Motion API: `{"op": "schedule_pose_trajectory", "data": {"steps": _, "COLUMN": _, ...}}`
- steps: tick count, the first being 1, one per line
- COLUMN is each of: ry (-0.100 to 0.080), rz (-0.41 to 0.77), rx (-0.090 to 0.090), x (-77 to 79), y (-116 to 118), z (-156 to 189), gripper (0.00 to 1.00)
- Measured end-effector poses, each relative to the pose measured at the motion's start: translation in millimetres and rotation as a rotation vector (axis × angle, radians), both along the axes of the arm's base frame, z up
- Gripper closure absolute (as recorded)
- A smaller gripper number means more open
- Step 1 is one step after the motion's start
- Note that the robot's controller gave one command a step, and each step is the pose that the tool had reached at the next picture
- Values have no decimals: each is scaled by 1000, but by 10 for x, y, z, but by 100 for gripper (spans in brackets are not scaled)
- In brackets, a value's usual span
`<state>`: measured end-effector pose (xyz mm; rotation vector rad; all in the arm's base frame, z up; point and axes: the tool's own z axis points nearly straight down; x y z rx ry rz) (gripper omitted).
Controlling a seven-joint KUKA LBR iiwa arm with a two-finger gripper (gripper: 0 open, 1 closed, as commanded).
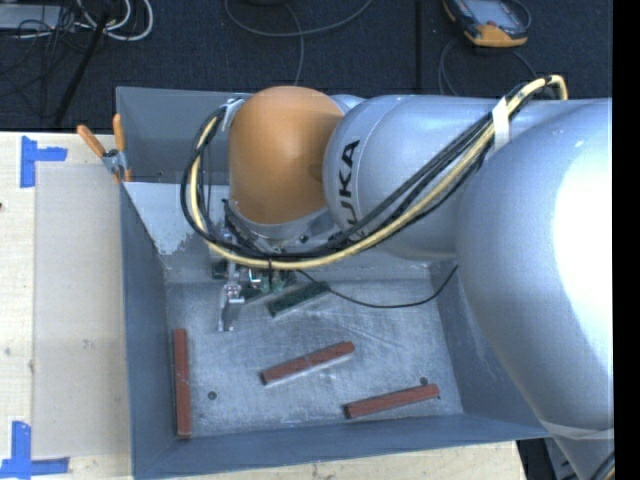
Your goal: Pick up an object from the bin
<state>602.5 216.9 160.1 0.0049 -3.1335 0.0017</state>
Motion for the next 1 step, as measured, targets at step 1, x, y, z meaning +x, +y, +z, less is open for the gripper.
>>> {"op": "schedule_pose_trajectory", "data": {"steps": 1, "ry": -7, "rz": -4, "rx": 2, "x": 18, "y": -9, "z": 53, "gripper": 0}}
